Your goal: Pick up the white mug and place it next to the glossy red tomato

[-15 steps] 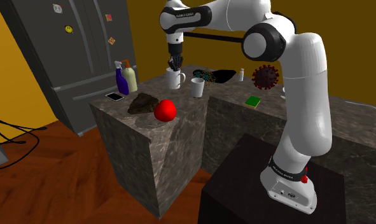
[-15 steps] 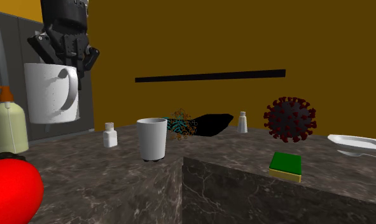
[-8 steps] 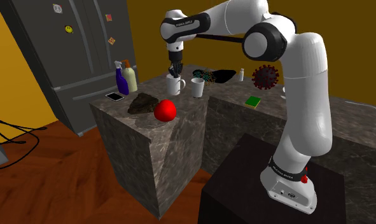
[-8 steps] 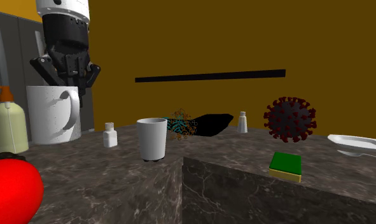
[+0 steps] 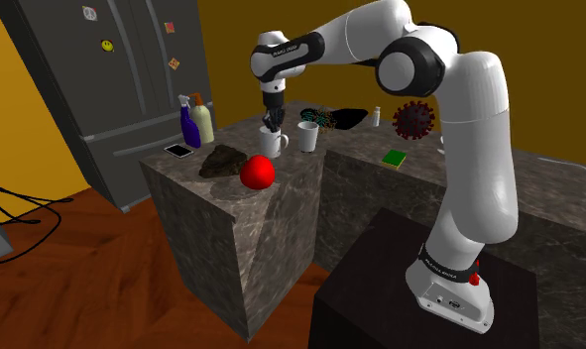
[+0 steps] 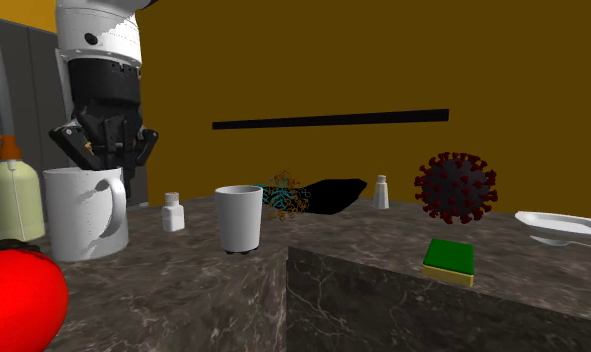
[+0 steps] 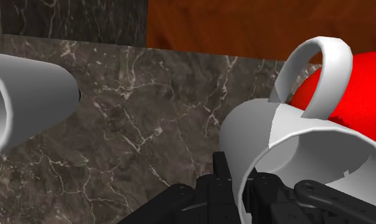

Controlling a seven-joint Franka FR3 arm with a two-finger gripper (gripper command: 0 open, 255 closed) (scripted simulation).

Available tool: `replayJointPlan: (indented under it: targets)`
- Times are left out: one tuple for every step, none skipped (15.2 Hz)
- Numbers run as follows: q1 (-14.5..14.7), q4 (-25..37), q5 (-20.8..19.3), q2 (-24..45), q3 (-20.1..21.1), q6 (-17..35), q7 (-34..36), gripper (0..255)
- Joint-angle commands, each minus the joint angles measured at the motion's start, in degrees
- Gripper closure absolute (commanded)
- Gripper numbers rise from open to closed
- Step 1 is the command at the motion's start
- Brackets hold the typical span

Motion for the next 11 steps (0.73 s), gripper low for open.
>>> replayJointPlan:
  targets:
    - [0.0, -1.2, 0.1, 0.3, 0.0, 1.5, -0.2, 255]
    - [0.0, -1.7, 0.2, 0.5, 0.1, 2.2, -0.2, 255]
    - [0.0, -2.3, 0.3, 0.6, 0.1, 2.9, -0.3, 255]
    - [0.0, -2.8, 0.3, 0.8, 0.2, 3.6, -0.3, 255]
    - [0.0, -3.2, 0.4, 1.0, 0.2, 4.2, -0.3, 255]
    - [0.0, -3.7, 0.5, 1.2, 0.2, 4.9, -0.4, 255]
    - [0.0, -4.2, 0.6, 1.5, 0.3, 5.6, -0.4, 255]
    - [0.0, -4.6, 0.7, 1.7, 0.3, 6.2, -0.5, 255]
    - [0.0, -5.0, 0.8, 1.9, 0.4, 6.9, -0.6, 255]
    - [0.0, -5.4, 0.9, 2.2, 0.4, 7.5, -0.6, 255]
    - [-0.1, -5.8, 1.0, 2.5, 0.5, 8.2, -0.7, 255]
